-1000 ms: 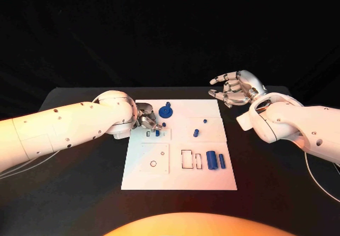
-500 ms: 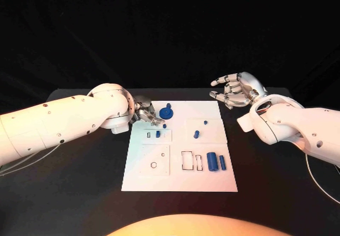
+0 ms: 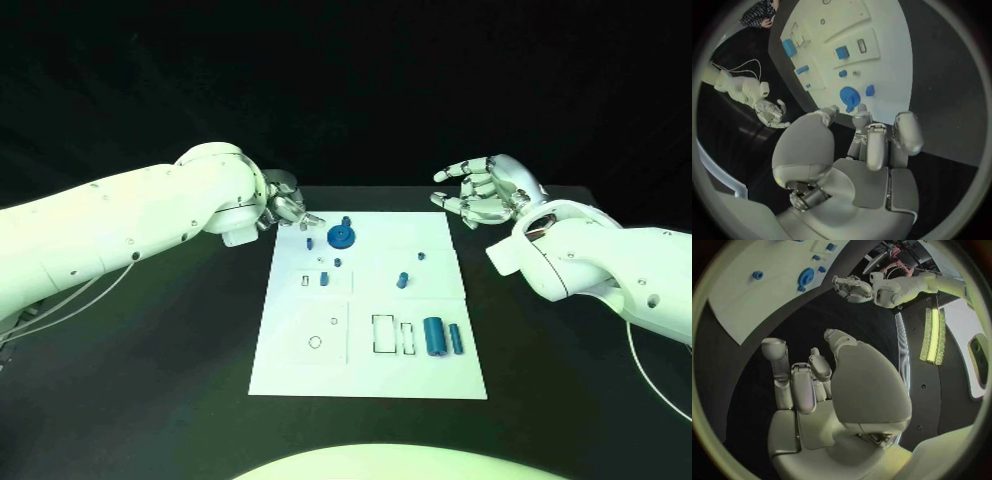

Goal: Assemble the parts on the task board

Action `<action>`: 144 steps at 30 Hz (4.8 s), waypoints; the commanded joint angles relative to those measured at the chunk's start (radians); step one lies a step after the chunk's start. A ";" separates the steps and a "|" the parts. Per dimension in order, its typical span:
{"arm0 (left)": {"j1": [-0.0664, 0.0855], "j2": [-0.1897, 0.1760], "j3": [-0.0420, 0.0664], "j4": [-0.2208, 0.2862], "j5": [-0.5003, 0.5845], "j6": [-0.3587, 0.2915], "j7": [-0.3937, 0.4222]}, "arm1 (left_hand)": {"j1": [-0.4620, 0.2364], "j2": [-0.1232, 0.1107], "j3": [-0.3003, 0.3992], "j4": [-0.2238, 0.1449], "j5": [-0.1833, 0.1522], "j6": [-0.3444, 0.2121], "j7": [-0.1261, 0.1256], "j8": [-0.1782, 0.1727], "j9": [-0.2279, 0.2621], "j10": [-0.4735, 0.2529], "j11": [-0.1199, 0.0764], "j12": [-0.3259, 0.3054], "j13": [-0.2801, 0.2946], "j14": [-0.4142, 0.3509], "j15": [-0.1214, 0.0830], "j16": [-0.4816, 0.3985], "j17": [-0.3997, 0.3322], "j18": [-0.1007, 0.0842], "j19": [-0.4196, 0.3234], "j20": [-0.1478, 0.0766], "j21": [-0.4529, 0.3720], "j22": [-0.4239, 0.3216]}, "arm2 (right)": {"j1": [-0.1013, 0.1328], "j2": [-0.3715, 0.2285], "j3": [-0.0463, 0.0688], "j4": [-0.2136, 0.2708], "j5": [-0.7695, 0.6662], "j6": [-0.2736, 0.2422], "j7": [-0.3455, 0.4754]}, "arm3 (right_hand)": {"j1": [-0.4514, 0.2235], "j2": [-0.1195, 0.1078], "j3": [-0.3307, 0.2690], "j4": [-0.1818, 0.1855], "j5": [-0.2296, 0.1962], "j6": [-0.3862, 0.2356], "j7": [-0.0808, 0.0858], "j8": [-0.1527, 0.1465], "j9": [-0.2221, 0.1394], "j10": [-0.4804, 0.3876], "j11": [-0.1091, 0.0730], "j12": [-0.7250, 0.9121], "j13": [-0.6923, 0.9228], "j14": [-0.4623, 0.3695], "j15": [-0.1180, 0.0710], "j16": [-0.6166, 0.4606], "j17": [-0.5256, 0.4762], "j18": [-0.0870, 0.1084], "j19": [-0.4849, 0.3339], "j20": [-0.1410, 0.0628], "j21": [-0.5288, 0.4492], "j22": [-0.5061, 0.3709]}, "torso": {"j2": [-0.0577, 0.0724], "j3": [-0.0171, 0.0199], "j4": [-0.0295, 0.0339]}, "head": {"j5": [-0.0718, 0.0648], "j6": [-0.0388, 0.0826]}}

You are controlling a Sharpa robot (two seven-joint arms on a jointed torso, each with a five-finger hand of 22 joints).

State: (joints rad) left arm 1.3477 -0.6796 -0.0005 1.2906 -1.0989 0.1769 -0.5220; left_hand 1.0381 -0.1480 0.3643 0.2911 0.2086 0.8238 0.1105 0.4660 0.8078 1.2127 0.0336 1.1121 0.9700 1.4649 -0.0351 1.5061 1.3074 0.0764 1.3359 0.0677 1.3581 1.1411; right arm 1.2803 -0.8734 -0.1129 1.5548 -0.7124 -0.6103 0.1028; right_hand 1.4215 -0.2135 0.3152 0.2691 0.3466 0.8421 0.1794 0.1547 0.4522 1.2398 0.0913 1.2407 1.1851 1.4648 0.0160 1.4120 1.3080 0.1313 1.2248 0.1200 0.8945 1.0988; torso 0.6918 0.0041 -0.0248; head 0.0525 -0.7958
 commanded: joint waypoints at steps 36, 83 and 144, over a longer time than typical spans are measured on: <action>-0.019 0.179 -0.039 -0.319 0.006 0.127 0.047 | -0.008 -0.001 -0.034 0.003 0.000 0.029 -0.006 -0.004 -0.016 0.000 -0.003 0.008 0.004 0.077 0.004 0.007 0.197 0.008 0.013 0.008 0.005 0.018 | -0.001 0.011 0.000 -0.003 0.005 0.002 0.021 | -0.006 0.003 0.008 0.002 0.007 -0.009 -0.001 0.007 0.001 -0.006 -0.001 -0.007 -0.003 0.021 -0.002 -0.007 0.004 0.011 -0.005 -0.002 -0.007 -0.003 | 0.001 -0.0012 -0.0009 | 0.014 -0.007; -0.022 0.171 -0.050 -0.321 0.175 0.106 0.065 | 0.202 0.075 0.095 -0.011 0.003 0.053 -0.040 0.087 0.086 0.031 -0.034 0.038 0.027 0.090 -0.022 0.032 0.224 0.000 0.037 -0.013 0.030 0.066 | -0.001 0.012 0.000 -0.010 0.003 0.012 0.008 | -0.003 0.004 0.012 0.000 0.009 -0.010 -0.001 0.009 0.002 -0.003 -0.001 -0.006 -0.001 0.022 -0.002 -0.007 0.005 0.011 -0.003 -0.002 -0.009 -0.004 | 0.001 -0.0012 -0.0006 | 0.010 -0.011; -0.061 -0.103 -0.086 0.161 0.003 -0.006 0.030 | 0.120 -0.083 0.543 -0.239 0.201 0.098 -0.058 0.151 0.197 0.124 -0.055 0.083 0.083 0.106 -0.039 0.065 0.263 -0.016 0.084 -0.030 0.076 0.156 | -0.007 -0.001 -0.003 -0.010 0.005 0.021 0.007 | -0.011 0.005 0.015 0.006 0.014 -0.010 -0.002 0.015 0.004 -0.002 -0.001 -0.005 -0.004 0.022 -0.003 -0.010 0.002 0.011 -0.001 -0.003 -0.015 -0.007 | 0.000 -0.0010 -0.0013 | 0.026 -0.021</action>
State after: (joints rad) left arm 1.2876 -0.7862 -0.0866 1.4485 -1.0635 0.1658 -0.4808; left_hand 1.1621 -0.2341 0.7328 0.2320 0.4051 0.9173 0.0532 0.6111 1.0035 1.3292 -0.0221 1.1894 1.0518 1.4687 -0.0679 1.5642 1.3075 0.0762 1.4135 0.0409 1.4288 1.2962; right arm 1.2740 -0.8752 -0.1157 1.5434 -0.7081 -0.5969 0.1036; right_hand 1.4172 -0.2091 0.3289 0.2716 0.3544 0.8386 0.1758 0.1627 0.4546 1.2399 0.0914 1.2367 1.1823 1.4648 0.0160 1.4080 1.3076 0.1313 1.2250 0.1200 0.8840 1.0938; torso 0.6913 0.0035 -0.0248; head 0.0765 -0.8166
